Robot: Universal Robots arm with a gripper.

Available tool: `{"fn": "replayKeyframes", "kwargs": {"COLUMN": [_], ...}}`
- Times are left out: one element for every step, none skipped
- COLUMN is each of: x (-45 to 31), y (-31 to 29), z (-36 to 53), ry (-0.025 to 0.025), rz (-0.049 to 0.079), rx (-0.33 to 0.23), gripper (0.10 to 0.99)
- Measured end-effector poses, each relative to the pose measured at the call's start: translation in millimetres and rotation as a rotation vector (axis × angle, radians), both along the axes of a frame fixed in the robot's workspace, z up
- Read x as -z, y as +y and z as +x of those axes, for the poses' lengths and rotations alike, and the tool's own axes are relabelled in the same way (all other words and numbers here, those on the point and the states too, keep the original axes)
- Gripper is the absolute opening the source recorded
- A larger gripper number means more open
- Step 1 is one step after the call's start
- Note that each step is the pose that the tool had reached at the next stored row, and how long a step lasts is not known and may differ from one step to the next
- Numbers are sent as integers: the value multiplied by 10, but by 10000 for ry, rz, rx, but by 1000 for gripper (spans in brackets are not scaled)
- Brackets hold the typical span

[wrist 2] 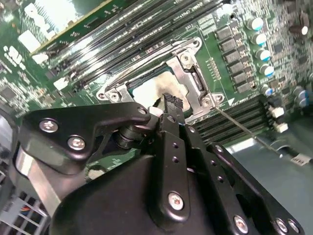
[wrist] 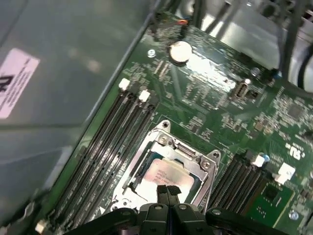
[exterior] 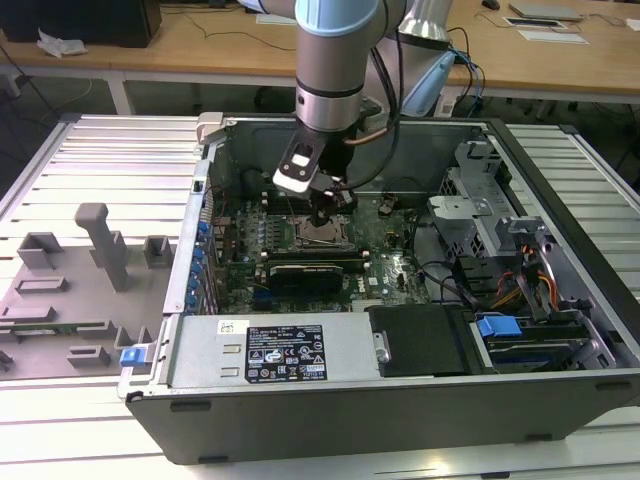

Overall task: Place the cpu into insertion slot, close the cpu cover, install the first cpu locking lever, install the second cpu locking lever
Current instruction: 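Close the cpu cover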

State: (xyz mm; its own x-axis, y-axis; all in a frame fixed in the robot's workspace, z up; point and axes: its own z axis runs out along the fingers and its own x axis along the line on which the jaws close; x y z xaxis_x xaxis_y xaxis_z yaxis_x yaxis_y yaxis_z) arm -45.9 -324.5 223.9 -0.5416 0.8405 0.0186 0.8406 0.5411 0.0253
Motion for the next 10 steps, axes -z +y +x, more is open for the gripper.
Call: {"fn": "replayKeyframes", "kwargs": {"x": [1,3,4,5,7,8,10,11,13,14], "y": [0,0,0,0,0,0,0,0,0,0], "z": [0,0,0,0,0,0,0,0,0,0], "ry": [0,0,0,0,0,1,1,2,2,2], "rz": [0,0,0,0,-4,-14,-24,-32,-37,-42], "rx": [-300,-682,-1041,-1237,-1422,-1733,-2077,-2365,-2562,-2764], "gripper": [106,106,106,106,106,106,106,106,106,106]}}
